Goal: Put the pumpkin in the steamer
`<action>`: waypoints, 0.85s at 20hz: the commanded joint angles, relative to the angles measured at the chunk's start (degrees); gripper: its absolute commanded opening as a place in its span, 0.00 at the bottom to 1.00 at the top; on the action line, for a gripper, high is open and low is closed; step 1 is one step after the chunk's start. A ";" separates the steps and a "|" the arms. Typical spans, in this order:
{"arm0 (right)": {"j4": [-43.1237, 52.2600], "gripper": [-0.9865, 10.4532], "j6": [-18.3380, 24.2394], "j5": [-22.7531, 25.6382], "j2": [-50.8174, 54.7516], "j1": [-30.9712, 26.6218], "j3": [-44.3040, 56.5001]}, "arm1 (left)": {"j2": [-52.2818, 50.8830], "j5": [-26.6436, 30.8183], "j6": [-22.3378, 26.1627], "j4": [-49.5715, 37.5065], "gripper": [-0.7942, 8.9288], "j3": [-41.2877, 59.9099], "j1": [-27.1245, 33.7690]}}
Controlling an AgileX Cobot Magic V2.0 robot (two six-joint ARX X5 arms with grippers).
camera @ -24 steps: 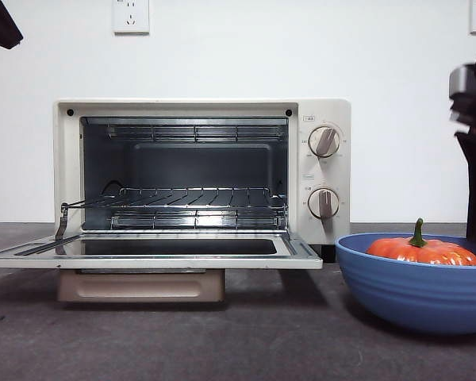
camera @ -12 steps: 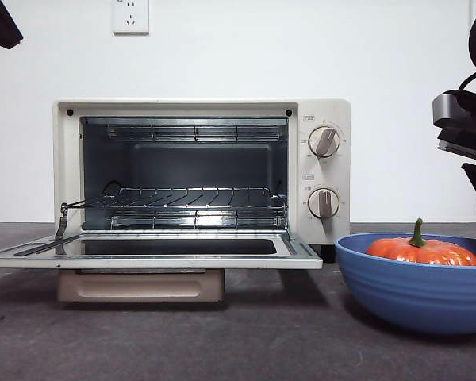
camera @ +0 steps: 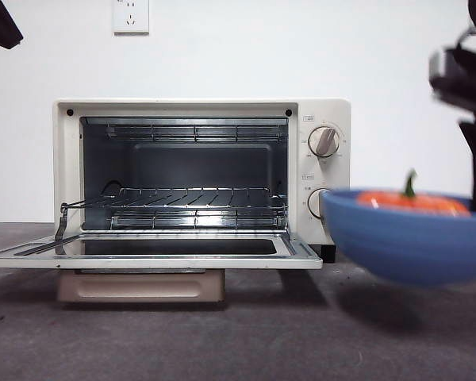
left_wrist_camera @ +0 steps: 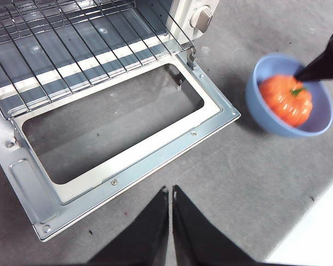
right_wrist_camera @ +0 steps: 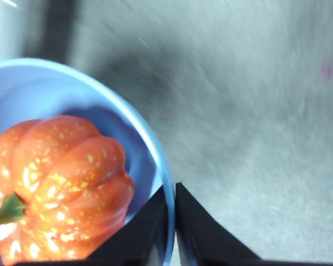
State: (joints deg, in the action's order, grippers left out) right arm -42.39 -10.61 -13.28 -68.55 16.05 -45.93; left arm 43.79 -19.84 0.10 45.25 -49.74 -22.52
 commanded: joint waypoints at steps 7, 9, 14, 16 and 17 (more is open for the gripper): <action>-1.60 0.10 -7.52 2.73 -4.33 11.96 -13.42 | 0.26 -0.02 0.35 -0.15 0.10 -0.33 -0.22; -1.60 0.10 -8.98 3.61 -8.33 14.03 -17.29 | 0.26 -0.02 0.35 -0.04 0.10 -0.33 -0.22; -1.84 0.10 -13.40 6.38 -18.97 18.36 -28.13 | 0.26 -0.02 0.35 0.02 0.10 -0.33 -0.22; -1.92 0.09 -15.56 7.72 -22.60 20.09 -32.39 | 0.26 -0.02 0.33 0.00 0.10 -0.33 -0.26; -1.92 0.09 -16.57 8.39 -24.28 20.90 -34.32 | 0.26 -0.02 0.33 0.04 0.10 -0.33 -0.26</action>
State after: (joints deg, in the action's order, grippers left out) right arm -44.56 -25.04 -4.91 -91.94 36.49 -79.11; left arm 43.79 -19.79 0.10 45.50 -49.74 -22.52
